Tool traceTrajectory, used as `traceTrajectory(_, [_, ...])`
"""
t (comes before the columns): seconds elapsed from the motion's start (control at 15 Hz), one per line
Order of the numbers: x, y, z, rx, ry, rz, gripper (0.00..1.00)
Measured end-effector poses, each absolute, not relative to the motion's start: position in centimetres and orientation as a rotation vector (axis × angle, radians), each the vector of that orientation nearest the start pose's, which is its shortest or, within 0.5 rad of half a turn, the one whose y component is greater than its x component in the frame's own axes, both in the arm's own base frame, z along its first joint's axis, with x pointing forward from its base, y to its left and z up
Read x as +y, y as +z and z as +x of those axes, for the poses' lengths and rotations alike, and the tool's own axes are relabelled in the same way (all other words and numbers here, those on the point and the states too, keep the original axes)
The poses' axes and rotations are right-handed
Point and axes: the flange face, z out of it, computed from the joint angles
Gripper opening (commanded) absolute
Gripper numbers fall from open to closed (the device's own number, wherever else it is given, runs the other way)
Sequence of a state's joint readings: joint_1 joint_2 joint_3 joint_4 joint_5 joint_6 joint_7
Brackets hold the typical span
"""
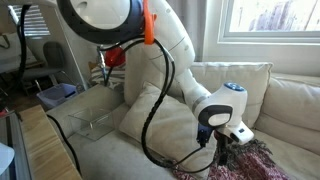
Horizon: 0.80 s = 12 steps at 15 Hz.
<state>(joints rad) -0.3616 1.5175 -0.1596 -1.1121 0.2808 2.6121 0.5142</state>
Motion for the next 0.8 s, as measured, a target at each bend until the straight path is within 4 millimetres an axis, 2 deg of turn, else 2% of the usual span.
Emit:
traceTrajectory(0.13, [-30.5, -13.3, 59.1, 1.665, -0.046, -2.729, 1.00])
traceTrajectory(0.27, [-30.3, -13.7, 58.6, 1.699, -0.068, -2.747, 1.00])
traceTrajectory(0.53, [-32.3, -14.3, 56.3, 1.946, -0.071, -2.670, 1.00])
traceTrajectory(0.8, [-34.8, -15.4, 53.0, 2.222, -0.004, -2.494, 1.00])
